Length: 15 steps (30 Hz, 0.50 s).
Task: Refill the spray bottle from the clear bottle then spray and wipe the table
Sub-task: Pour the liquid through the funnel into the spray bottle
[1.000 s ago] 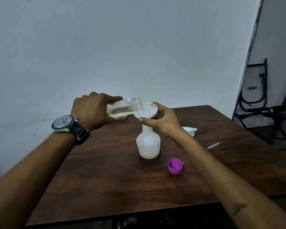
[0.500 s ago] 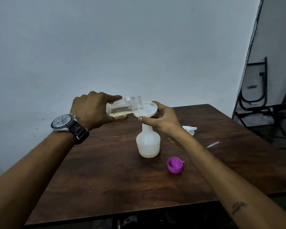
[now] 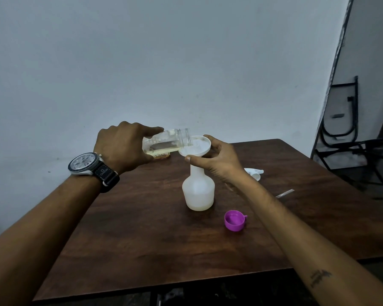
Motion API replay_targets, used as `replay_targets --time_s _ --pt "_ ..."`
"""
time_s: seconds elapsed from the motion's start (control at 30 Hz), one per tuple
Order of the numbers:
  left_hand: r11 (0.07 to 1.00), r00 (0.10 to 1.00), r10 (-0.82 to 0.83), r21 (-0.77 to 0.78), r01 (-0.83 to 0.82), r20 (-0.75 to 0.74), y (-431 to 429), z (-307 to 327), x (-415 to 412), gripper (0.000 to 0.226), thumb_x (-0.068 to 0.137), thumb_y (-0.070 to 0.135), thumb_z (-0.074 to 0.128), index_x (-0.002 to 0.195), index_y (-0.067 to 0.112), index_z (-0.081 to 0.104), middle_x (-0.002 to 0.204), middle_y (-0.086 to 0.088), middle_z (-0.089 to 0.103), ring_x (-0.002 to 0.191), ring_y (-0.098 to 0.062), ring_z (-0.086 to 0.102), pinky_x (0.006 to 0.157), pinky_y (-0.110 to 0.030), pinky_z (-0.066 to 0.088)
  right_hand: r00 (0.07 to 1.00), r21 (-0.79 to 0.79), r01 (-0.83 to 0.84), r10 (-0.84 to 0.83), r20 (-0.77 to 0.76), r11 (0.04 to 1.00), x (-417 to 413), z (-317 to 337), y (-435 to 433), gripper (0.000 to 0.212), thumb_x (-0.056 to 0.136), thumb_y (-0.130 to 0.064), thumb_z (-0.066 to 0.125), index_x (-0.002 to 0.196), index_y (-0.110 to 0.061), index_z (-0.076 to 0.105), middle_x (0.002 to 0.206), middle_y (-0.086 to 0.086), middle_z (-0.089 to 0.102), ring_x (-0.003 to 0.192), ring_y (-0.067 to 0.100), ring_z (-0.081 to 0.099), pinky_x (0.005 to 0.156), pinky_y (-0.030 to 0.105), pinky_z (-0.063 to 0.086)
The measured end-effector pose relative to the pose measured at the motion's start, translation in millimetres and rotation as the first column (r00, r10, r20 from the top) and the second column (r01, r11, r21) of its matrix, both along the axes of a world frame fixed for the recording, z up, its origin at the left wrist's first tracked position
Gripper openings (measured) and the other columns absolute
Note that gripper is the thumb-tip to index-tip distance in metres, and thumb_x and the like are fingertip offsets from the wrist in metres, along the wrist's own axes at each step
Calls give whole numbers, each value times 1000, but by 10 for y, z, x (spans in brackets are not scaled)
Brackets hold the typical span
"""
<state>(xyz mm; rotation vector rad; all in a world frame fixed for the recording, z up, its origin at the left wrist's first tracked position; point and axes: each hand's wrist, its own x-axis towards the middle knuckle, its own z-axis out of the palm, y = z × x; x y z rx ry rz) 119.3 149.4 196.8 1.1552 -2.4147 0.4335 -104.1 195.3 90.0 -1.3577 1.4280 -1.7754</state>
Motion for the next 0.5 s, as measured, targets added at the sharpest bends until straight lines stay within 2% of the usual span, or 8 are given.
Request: replay_targets --time_s 0.13,0.37,0.5 --pt "1000 1000 9 -6 -9 6 7 3 -4 73 71 67 72 139 53 50 123 11 70 108 -26 67 73 -34 50 1000 8 8 -8 2 1000 -5 -3 -14 62 58 -33 96 114 -20 74 113 1 78 109 22 73 99 51 58" --pt "1000 1000 6 -15 -6 2 3 1 -4 72 72 67 72 139 53 51 123 11 71 107 -26 67 73 -35 51 1000 6 8 -8 -10 1000 -14 -2 -10 55 65 -25 97 114 -19 74 112 2 78 108 22 73 99 50 58" --pt "1000 1000 2 -8 -2 3 -1 7 -3 72 72 65 73 139 53 50 124 11 70 108 -26 67 74 -35 52 1000 12 16 -16 -8 1000 -16 -4 -31 71 55 -38 97 118 -20 72 115 0 77 110 20 73 99 48 59"
